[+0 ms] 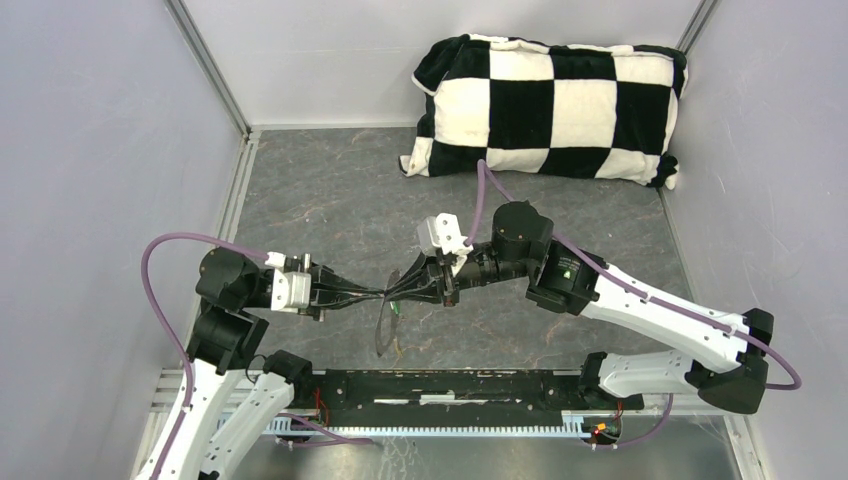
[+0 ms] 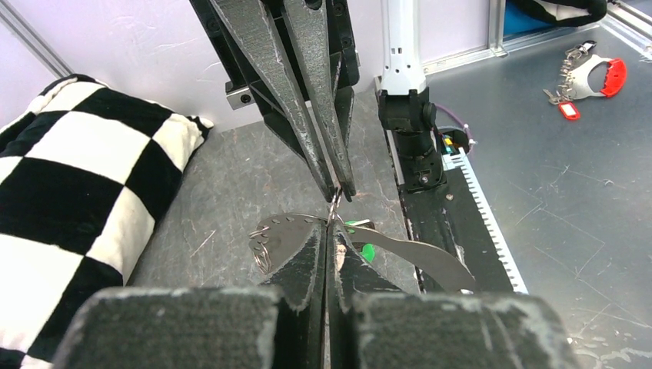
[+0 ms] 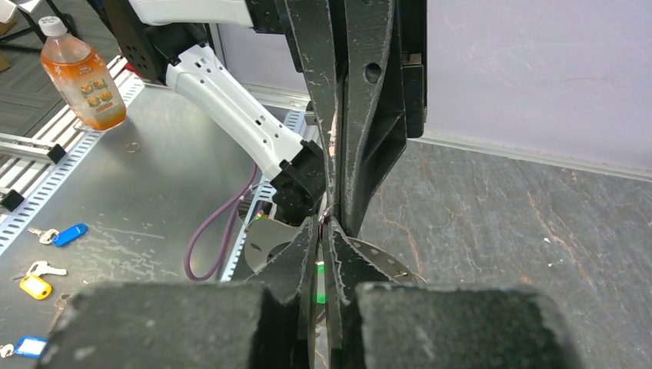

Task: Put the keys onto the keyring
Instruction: Adjust the key on the keyring.

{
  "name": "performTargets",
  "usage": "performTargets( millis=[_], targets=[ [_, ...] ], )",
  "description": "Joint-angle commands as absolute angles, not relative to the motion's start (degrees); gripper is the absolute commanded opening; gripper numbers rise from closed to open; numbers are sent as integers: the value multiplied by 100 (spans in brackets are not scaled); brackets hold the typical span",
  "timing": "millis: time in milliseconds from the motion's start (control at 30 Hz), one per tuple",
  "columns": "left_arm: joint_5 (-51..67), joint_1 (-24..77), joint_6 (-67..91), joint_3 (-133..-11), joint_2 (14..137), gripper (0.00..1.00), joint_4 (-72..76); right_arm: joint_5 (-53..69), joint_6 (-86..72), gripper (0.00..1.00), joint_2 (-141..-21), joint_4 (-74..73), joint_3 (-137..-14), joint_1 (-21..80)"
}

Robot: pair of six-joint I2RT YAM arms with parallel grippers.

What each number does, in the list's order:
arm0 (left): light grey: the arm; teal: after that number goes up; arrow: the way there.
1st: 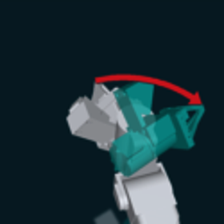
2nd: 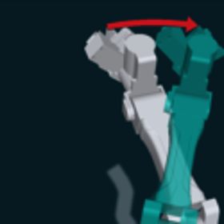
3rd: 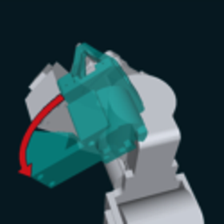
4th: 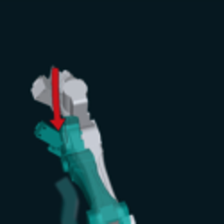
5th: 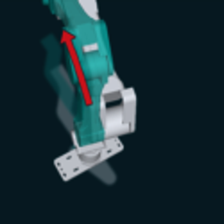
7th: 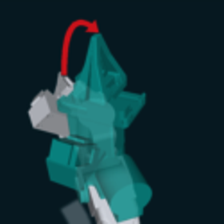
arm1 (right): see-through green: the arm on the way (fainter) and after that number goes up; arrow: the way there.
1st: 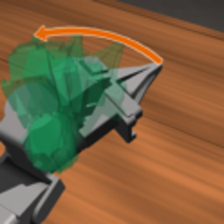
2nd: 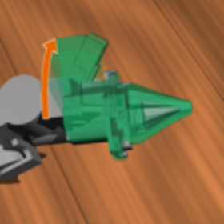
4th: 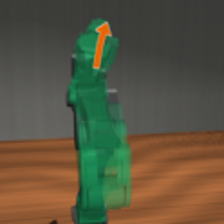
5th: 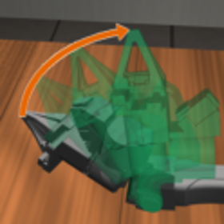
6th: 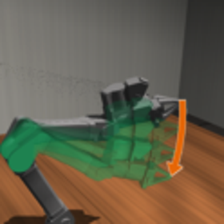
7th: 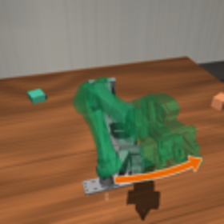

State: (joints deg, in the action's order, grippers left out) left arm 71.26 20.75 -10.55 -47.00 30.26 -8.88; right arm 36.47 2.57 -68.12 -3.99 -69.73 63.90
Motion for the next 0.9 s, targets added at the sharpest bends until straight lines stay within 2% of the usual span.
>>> performTargets(
  millis=[0, 67, 133, 233, 300, 400, 567, 633, 733, 867],
  targets=[
    [7233, 2088, -884, -4802, 3010, 2, -770, 3583, 249, 6, -6891, -324, -7056, 6383],
    [7233, 2088, -880, -4828, 3029, 2, -769, 3522, 309, 7, -6917, -502, -7118, 6386],
    [7232, 2084, -876, -4849, 3047, 2, -771, 3458, 346, 17, -6909, -592, -7124, 6384],
    [7241, 2088, -867, -4877, 3059, 2, -770, 3294, 422, 21, -6853, -658, -7115, 6390],
    [7250, 2092, -861, -4899, 3059, 2, -772, 3185, 430, 17, -6821, -646, -7115, 6389],
    [7260, 2090, -817, -4906, 3059, 2, -769, 3020, 431, 2, -6790, -640, -7167, 6388],
    [7261, 2091, -1619, -4966, 3104, 3, -1657, 2773, 467, 1, -6745, -960, -7371, 6382],
    [7202, 2091, -2204, -5084, 3183, 15, -2396, 2651, 587, 0, -6829, -1414, -7624, 6392],
    [7016, 2090, -2738, -5232, 3342, 24, -2945, 2528, 773, 0, -7043, -2219, -8052, 6387],
    [6921, 2088, -3010, -5349, 3552, 26, -3237, 2459, 977, 1, -7402, -3110, -8626, 6390]
  ],
)
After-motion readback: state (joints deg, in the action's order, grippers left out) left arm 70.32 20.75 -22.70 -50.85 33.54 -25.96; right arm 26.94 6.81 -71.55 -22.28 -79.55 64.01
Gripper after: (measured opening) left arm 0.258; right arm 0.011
